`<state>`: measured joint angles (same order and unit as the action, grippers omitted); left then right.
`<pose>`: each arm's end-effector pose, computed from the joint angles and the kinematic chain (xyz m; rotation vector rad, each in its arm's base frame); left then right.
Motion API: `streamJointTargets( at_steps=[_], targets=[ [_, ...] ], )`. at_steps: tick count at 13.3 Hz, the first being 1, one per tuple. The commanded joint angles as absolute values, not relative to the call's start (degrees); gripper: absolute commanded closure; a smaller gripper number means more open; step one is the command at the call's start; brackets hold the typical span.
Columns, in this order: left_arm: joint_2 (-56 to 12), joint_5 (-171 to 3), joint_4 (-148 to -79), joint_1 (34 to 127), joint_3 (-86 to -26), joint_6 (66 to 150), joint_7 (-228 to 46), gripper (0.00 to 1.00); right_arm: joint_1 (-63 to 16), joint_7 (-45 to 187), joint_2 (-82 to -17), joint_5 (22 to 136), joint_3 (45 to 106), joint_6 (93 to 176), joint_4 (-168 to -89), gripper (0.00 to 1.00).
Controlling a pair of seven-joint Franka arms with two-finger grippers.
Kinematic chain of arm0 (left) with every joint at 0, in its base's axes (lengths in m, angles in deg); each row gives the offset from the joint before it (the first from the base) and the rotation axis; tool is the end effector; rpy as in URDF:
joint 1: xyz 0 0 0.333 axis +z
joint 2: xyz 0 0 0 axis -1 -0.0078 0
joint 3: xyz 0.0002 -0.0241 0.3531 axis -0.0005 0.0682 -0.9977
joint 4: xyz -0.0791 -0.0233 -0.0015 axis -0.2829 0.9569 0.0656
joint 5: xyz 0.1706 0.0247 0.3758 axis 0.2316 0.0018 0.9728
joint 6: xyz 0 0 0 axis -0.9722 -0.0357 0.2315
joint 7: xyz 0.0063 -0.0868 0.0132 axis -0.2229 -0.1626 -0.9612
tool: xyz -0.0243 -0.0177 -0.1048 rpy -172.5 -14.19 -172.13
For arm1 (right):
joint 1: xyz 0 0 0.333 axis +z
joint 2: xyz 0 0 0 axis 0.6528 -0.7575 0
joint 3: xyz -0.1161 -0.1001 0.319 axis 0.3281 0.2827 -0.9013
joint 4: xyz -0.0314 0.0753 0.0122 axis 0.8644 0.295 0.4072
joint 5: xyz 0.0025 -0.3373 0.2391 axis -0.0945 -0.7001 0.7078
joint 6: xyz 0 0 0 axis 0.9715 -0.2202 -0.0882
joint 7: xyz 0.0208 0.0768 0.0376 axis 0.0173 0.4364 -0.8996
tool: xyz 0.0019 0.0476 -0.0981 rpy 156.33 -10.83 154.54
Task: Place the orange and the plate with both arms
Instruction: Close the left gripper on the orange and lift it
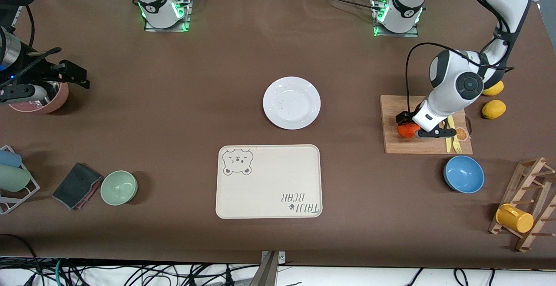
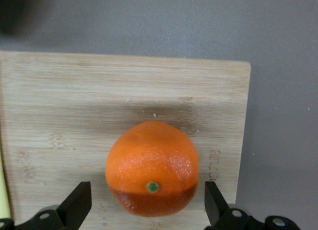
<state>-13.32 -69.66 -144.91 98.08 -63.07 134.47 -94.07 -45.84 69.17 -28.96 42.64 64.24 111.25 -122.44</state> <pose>0.5464 -0.0248 0.2332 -3.1336 -0.0854 0.1103 0.5944 0.0065 0.6079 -3.1186 -0.2108 0.1040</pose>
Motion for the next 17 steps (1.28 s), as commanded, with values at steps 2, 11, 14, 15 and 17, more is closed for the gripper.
streamJointTargets(
  at_steps=[2, 11, 14, 15, 17],
  targets=[
    [-16.0, -68.3, -143.8, 98.5, -62.9, 136.3, -93.5, 0.0, -46.2, 69.1, -28.7, 43.9, 64.1, 111.3, -122.6, 0.0],
    [-9.6, -68.0, -143.2, 95.4, -63.0, 136.3, -93.0, 1.0, -46.2, 69.1, -28.7, 43.9, 64.2, 111.1, -122.6, 0.0],
    [-9.7, -75.5, -141.1, 89.7, -61.5, 136.2, -94.5, 1.0, -46.4, 69.1, -28.7, 43.9, 64.3, 111.1, -122.6, 0.0],
    [-9.8, -80.7, -139.9, 87.3, -60.8, 136.2, -97.0, 1.0, -46.4, 69.1, -28.7, 43.9, 64.3, 111.0, -122.6, 0.0],
    [-10.7, -83.4, -137.3, 82.6, -60.8, 136.2, -100.8, 1.0, -46.5, 69.1, -28.7, 43.9, 64.3, 111.0, -122.6, 0.0]
  ],
)
